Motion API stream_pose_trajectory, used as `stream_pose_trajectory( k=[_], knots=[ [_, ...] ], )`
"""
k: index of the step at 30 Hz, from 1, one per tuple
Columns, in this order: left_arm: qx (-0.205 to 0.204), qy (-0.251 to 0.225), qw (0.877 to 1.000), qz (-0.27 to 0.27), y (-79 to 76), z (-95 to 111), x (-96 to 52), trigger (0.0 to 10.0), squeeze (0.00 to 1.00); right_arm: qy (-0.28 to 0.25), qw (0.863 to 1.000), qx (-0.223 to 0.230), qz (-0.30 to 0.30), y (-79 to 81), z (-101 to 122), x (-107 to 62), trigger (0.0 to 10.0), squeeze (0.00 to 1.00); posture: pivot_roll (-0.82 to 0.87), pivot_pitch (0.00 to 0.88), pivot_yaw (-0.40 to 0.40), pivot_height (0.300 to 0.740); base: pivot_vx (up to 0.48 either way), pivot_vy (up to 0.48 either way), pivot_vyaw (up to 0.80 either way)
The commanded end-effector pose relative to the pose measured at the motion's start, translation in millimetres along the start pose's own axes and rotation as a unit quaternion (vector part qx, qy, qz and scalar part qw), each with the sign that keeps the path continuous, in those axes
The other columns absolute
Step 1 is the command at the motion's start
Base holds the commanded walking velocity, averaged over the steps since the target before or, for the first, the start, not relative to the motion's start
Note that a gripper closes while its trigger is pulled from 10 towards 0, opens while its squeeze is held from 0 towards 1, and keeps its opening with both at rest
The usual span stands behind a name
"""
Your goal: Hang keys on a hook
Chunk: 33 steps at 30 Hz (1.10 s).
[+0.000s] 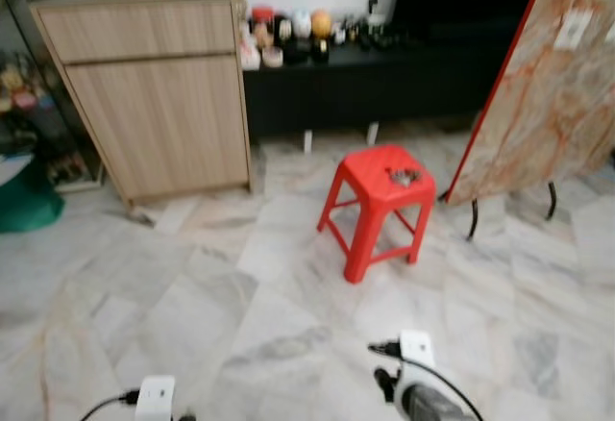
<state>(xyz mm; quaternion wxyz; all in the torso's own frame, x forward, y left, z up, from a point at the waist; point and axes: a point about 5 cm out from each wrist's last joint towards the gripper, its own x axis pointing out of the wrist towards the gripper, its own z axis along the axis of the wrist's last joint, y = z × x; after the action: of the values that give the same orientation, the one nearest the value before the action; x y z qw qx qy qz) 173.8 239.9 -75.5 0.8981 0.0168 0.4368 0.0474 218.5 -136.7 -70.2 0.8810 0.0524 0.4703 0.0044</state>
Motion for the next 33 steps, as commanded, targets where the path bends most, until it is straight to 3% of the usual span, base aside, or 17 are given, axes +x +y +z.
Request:
stream_pose_trajectory(
  k=[1,14,30,33],
  knots=[
    [0.012,0.002,1.0,-0.005,-1.0,-0.2,0.1,10.0,0.0,-0.001,1.0,0.001,-0.011,-7.8,0.7,-0.5,10.0,0.0,0.11,0.0,-0.028,0.74,0.0,0.0,0.0],
    [0.02,0.0,1.0,-0.008,-1.2,0.8,0.3,10.0,0.0,0.0,1.0,-0.003,-0.011,-8.2,0.9,-0.5,10.0,0.0,0.11,0.0,-0.031,0.74,0.0,0.0,0.0],
    [0.023,0.0,1.0,-0.007,-1.3,0.8,0.3,10.0,0.0,0.001,1.0,-0.005,-0.011,-8.4,0.9,-0.5,10.0,0.0,0.12,0.0,-0.033,0.74,0.0,-0.378,0.0],
    [0.016,0.001,1.0,-0.005,-1.6,0.3,0.3,10.0,0.0,0.0,1.0,-0.004,-0.011,-8.6,1.0,-0.5,10.0,0.0,0.11,0.0,-0.033,0.74,0.0,0.0,0.0]
  ],
)
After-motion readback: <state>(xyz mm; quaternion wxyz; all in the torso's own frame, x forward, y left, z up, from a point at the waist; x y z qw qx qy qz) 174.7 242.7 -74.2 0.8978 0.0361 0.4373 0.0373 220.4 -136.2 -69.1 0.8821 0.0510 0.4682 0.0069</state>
